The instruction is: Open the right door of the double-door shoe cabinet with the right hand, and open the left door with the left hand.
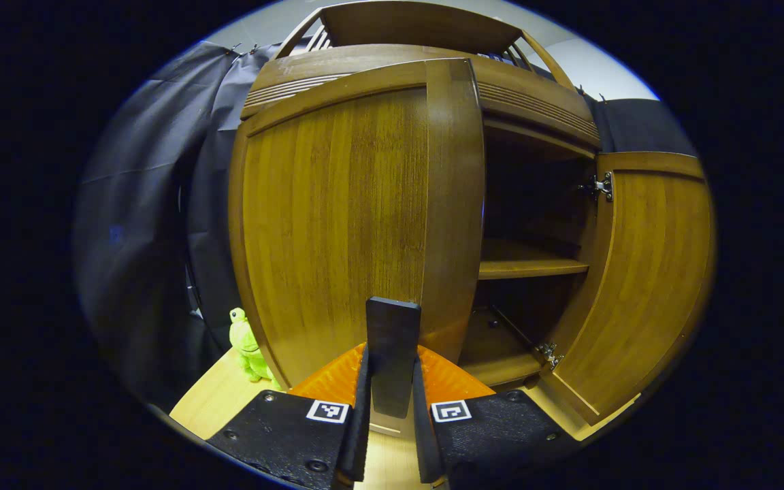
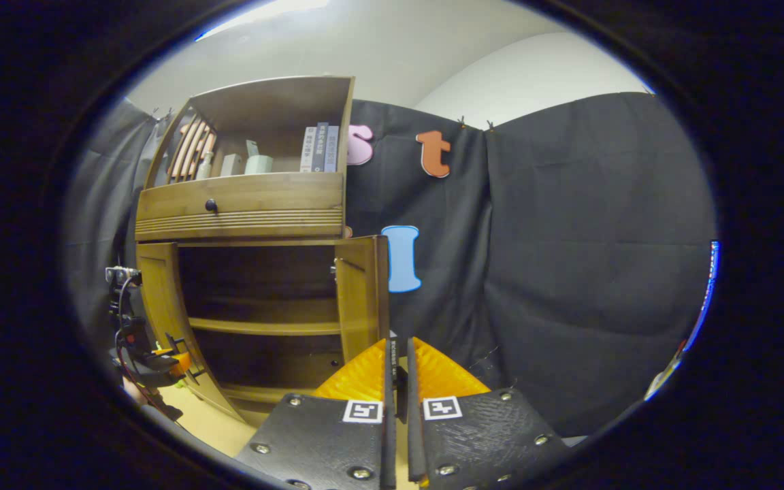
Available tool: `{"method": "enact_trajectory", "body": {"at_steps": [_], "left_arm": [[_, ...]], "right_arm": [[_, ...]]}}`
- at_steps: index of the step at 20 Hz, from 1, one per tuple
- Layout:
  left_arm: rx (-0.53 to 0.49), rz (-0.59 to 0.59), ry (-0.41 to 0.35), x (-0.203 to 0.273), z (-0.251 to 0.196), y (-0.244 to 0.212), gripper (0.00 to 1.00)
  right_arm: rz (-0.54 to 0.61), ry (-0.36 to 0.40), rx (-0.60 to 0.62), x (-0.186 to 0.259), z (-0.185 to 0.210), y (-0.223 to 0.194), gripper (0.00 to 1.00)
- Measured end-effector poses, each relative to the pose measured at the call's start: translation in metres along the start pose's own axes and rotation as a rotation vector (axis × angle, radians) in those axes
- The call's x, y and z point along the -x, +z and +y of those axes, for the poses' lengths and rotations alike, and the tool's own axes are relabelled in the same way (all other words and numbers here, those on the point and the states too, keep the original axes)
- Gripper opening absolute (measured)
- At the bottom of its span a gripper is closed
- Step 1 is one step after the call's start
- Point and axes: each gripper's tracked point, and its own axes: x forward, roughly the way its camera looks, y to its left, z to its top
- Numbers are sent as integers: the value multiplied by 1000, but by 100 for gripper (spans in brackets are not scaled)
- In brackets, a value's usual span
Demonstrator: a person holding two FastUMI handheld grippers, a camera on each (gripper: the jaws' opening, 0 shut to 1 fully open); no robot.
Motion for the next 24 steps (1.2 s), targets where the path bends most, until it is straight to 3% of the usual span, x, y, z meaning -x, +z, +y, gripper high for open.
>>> {"method": "enact_trajectory", "body": {"at_steps": [1,3,9,13,23,24], "left_arm": [[0,-1,2,5,3,-1,27],[4,-4,10,15,9,-2,31],[4,-7,48,41,31,-7,24],[1,-3,64,53,43,-9,25],[3,9,129,75,72,-12,17],[6,9,136,77,76,-12,22]], "right_arm": [[2,15,-1,-1,5,0,7],[5,45,-5,-5,16,0,7],[13,134,0,-9,50,-4,7],[28,189,-10,-20,79,-8,7],[73,279,-38,-31,113,-27,8],[73,290,-38,-31,118,-27,8]]}}
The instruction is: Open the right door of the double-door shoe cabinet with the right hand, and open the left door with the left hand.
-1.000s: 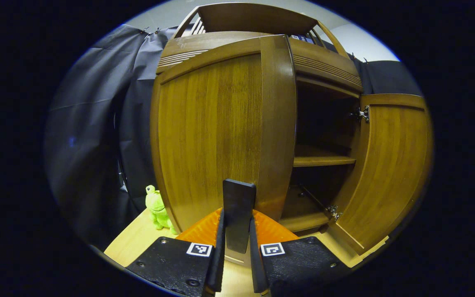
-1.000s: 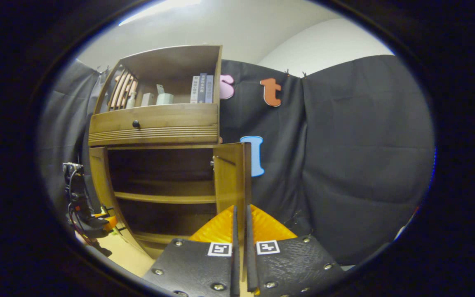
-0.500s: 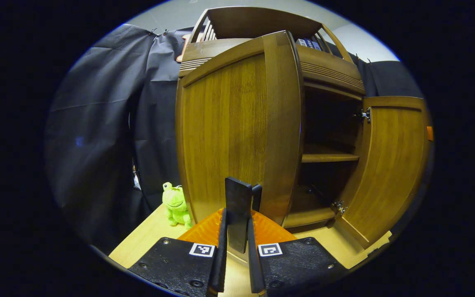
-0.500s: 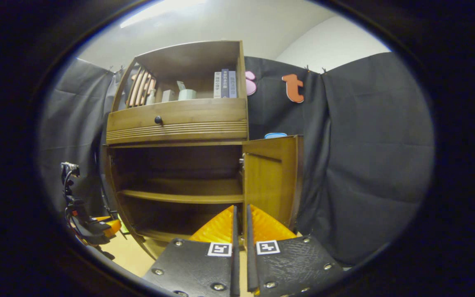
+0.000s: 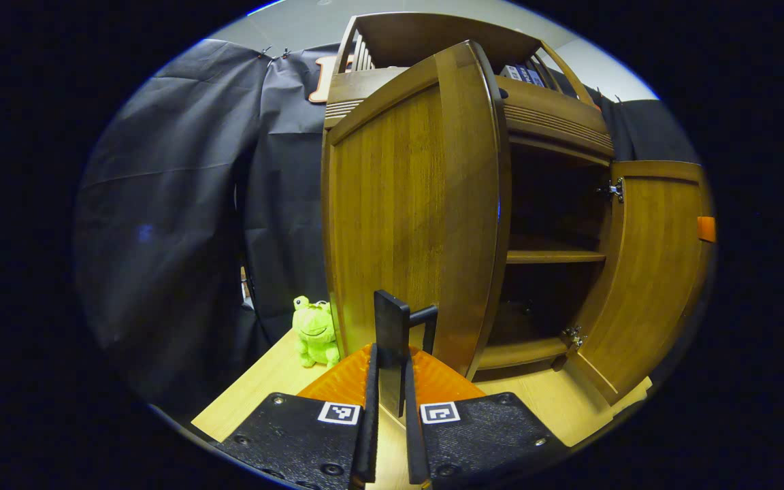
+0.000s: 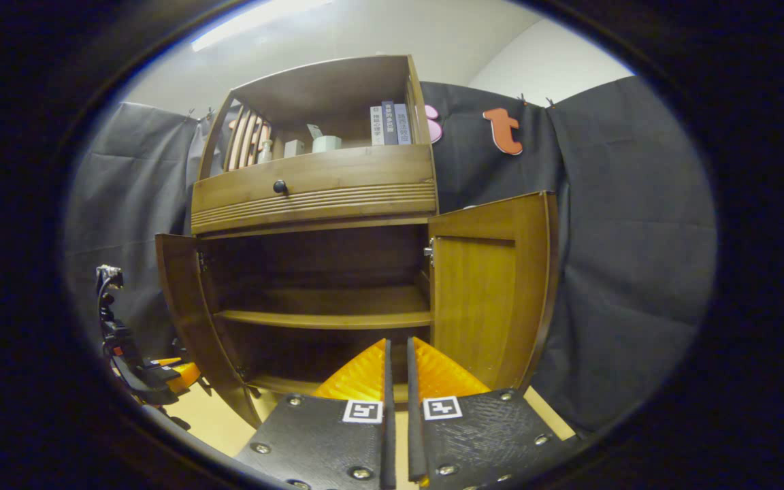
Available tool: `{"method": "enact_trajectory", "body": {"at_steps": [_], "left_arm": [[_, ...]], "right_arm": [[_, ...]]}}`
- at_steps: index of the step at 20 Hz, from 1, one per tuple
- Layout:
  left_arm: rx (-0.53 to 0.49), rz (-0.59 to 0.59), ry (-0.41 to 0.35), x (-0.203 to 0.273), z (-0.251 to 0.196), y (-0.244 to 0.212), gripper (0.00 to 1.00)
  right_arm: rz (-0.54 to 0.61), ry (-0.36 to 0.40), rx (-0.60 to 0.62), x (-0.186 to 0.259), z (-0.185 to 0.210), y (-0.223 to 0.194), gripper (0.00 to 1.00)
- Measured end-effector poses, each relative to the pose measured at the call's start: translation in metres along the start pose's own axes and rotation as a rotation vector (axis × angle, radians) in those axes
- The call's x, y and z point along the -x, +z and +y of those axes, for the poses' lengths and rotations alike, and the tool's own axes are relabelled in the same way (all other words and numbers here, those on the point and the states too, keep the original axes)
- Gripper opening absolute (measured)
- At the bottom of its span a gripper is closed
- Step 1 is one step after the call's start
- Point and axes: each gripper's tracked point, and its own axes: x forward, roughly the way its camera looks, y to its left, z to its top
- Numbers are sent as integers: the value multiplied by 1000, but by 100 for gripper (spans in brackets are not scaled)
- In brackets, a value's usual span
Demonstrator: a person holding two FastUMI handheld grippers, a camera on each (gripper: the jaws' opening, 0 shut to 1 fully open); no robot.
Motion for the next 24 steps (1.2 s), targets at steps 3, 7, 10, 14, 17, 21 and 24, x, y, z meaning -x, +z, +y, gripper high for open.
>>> {"method": "enact_trajectory", "body": {"at_steps": [3,7,10,14,17,21,24], "left_arm": [[2,2,31,6,14,-1,16],[12,4,68,14,34,-2,11],[26,-1,68,17,45,-2,10],[29,-21,46,26,54,1,10],[-10,-38,74,31,65,5,9],[9,-39,118,41,89,7,9],[13,-44,148,48,101,9,9]], "right_arm": [[4,34,1,-6,12,-2,8],[13,73,-6,-10,28,-5,8],[21,98,-7,-13,38,-8,8],[28,131,-23,-16,50,-10,8],[35,156,-27,-16,60,-13,8],[40,183,-33,-16,71,-15,8],[45,193,-37,-15,76,-17,8]]}}
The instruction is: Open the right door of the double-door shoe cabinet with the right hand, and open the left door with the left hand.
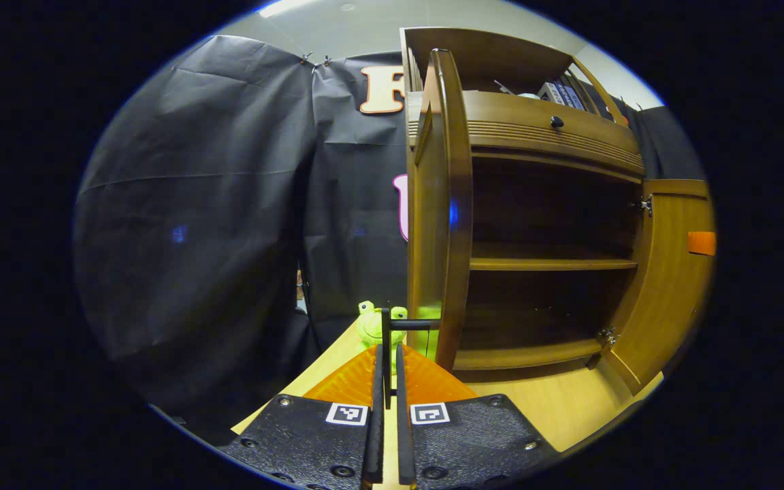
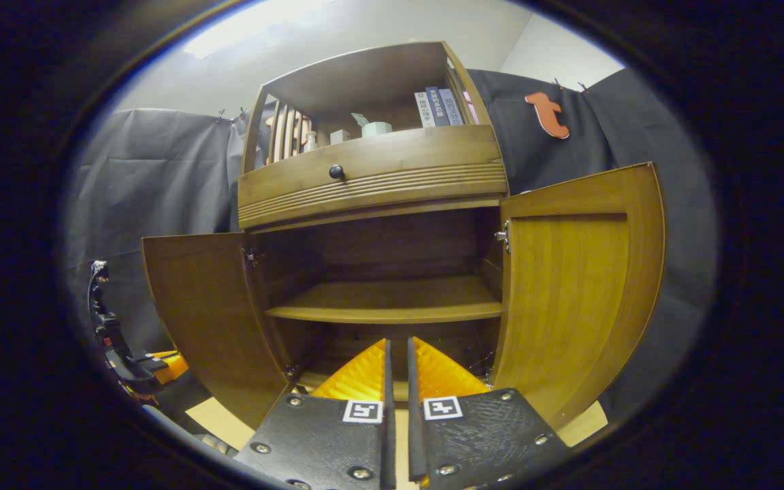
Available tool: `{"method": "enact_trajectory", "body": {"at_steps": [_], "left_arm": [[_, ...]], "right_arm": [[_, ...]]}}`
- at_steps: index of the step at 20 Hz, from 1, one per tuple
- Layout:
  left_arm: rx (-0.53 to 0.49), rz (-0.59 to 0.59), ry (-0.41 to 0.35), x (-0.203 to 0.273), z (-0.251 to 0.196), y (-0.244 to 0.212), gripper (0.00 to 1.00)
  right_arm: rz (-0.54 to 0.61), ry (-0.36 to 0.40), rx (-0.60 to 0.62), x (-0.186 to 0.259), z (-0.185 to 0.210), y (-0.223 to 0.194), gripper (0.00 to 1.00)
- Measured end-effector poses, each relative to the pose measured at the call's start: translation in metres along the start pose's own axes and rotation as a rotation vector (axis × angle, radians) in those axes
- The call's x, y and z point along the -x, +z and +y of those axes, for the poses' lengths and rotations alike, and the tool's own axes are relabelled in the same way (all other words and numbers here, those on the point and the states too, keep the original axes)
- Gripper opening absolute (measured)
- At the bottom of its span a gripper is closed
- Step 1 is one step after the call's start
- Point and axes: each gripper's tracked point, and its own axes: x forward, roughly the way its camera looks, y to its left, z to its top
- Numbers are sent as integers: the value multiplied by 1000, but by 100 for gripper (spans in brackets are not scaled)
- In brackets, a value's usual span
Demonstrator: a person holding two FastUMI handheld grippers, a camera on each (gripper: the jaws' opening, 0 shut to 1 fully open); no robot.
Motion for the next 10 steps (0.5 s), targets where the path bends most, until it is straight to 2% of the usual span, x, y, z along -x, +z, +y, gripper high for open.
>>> {"method": "enact_trajectory", "body": {"at_steps": [1,2,7,10], "left_arm": [[-1,-5,19,7,7,2,8],[-1,-6,41,0,13,1,0],[25,2,122,15,42,0,1],[47,-1,115,22,40,5,1]], "right_arm": [[2,2,-1,0,1,0,8],[5,5,-3,-1,2,-3,8],[14,19,-14,-4,7,-4,8],[26,30,-14,-5,12,-9,7]]}}
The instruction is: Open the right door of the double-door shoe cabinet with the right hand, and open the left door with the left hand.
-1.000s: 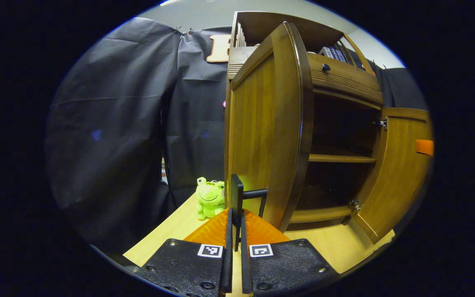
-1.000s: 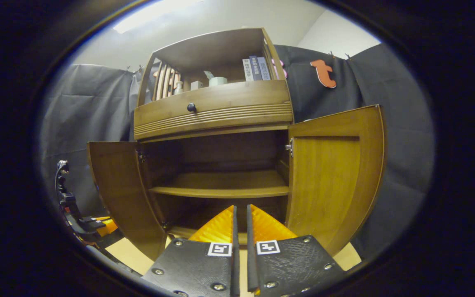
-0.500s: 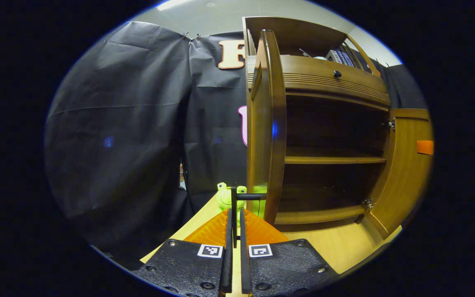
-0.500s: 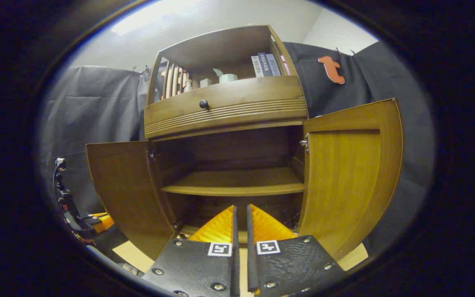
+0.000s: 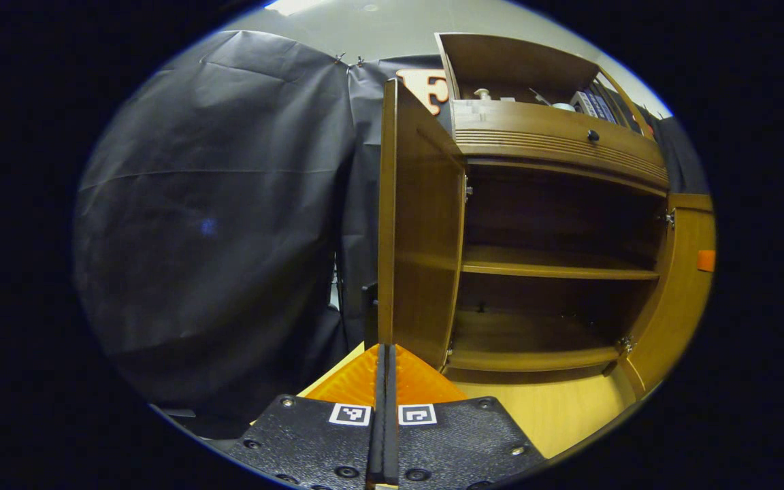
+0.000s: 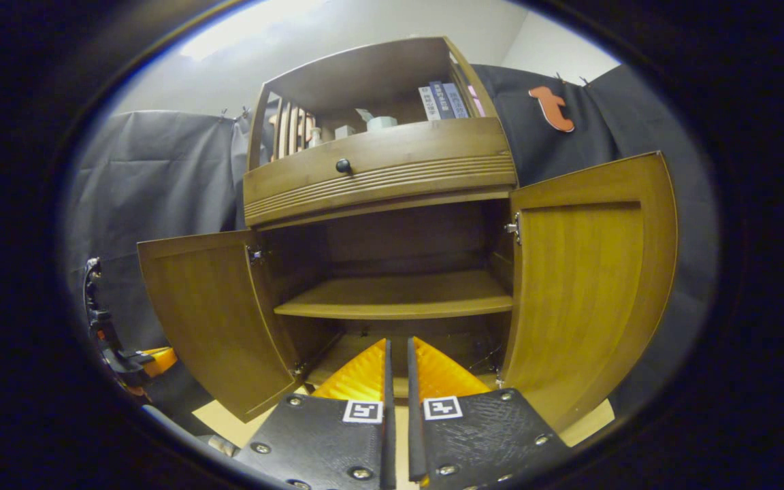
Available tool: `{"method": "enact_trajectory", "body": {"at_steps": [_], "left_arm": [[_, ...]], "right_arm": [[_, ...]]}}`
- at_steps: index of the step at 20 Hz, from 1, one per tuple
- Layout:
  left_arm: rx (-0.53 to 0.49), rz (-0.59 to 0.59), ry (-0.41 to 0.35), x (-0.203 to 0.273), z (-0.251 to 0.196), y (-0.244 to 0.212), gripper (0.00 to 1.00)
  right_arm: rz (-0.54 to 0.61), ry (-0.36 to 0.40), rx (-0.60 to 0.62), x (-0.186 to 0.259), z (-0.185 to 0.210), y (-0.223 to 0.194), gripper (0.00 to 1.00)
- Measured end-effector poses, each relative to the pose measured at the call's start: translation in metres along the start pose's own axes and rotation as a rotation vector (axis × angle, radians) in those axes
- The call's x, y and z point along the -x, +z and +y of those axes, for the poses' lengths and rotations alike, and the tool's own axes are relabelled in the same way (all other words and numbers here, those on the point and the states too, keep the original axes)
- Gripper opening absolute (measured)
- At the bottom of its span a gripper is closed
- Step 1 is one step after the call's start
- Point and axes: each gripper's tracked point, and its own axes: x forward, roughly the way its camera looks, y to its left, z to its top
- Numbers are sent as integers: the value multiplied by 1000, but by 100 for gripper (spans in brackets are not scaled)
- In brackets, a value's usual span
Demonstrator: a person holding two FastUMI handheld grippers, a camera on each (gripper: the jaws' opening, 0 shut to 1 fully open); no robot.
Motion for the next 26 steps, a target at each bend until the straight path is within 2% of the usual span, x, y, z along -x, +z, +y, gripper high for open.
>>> {"method": "enact_trajectory", "body": {"at_steps": [3,9,14,21,22,23,24,25,26], "left_arm": [[8,-18,-21,8,-13,11,1],[27,-73,-166,18,-80,53,1],[38,-161,-310,28,-125,114,1],[33,-203,-422,34,-170,164,1],[22,-208,-426,35,-173,167,1],[10,-212,-427,36,-175,169,1],[1,-215,-429,36,-178,169,1],[-2,-215,-430,33,-180,169,10],[-4,-213,-436,36,-183,169,17]], "right_arm": [[8,4,1,0,4,-3,8],[-4,-32,5,10,0,0,8],[-69,-90,60,25,-9,28,8],[-170,-127,54,41,-7,72,8],[-180,-137,63,42,-7,76,0],[-188,-143,70,43,-7,79,8],[-197,-146,74,44,-6,82,7],[-206,-150,78,45,-5,86,7],[-214,-143,79,47,-1,88,19]]}}
